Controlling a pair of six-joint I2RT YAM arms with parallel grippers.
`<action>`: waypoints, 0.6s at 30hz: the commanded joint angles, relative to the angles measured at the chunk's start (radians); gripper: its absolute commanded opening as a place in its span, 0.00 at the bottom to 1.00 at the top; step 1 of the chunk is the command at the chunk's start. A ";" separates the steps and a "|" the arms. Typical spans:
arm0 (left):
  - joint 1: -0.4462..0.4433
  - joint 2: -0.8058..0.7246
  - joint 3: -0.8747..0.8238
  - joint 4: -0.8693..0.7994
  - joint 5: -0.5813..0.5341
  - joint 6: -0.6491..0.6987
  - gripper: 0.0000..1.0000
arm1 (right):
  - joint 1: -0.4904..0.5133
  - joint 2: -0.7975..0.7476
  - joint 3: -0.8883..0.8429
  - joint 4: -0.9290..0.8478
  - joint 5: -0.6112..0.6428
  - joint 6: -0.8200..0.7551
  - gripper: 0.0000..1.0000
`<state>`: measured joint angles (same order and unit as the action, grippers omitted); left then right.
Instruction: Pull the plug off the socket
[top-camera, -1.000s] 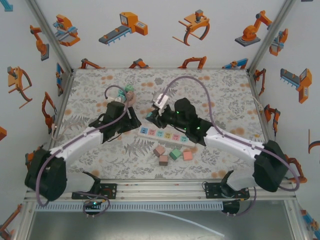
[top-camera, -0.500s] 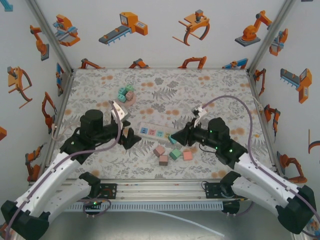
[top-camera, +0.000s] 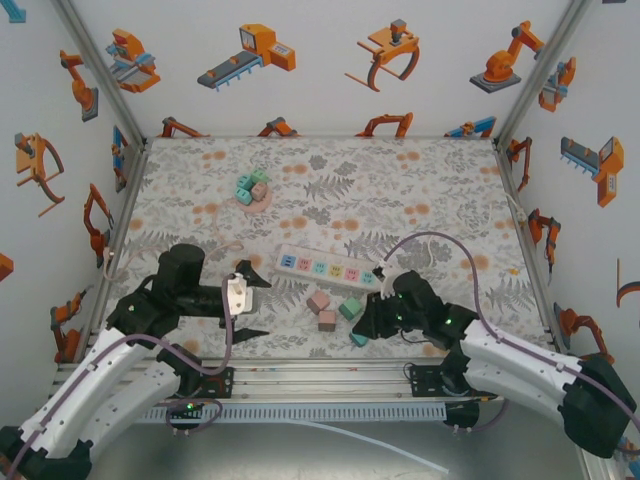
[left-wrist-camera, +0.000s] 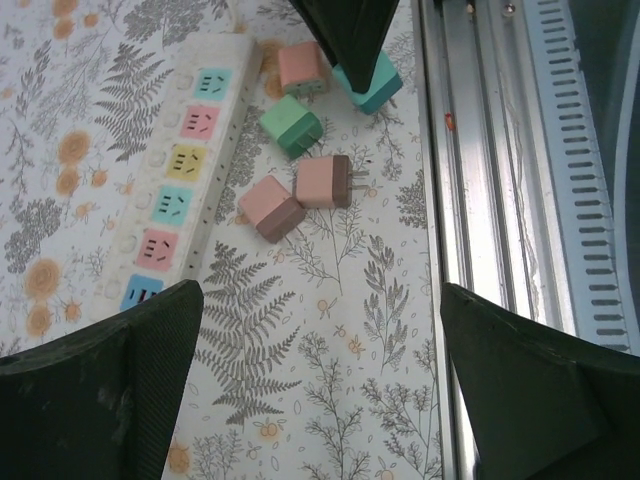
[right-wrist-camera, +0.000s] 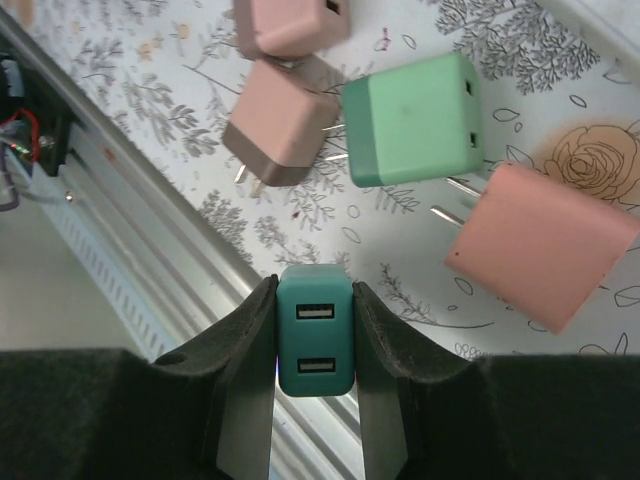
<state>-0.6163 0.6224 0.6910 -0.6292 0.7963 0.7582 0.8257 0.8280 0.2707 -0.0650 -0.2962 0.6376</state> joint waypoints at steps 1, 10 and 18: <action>-0.012 0.005 -0.016 -0.040 0.067 0.084 0.97 | 0.014 0.042 -0.029 0.179 0.098 0.047 0.12; -0.030 0.034 -0.033 0.003 0.051 0.066 0.97 | 0.032 0.135 -0.053 0.250 0.164 0.079 0.43; -0.030 0.015 -0.092 0.226 -0.056 -0.107 0.97 | 0.038 0.081 -0.035 0.163 0.218 0.073 0.51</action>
<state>-0.6418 0.6476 0.6174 -0.5133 0.7757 0.7326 0.8555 0.9432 0.2214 0.1444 -0.1352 0.7113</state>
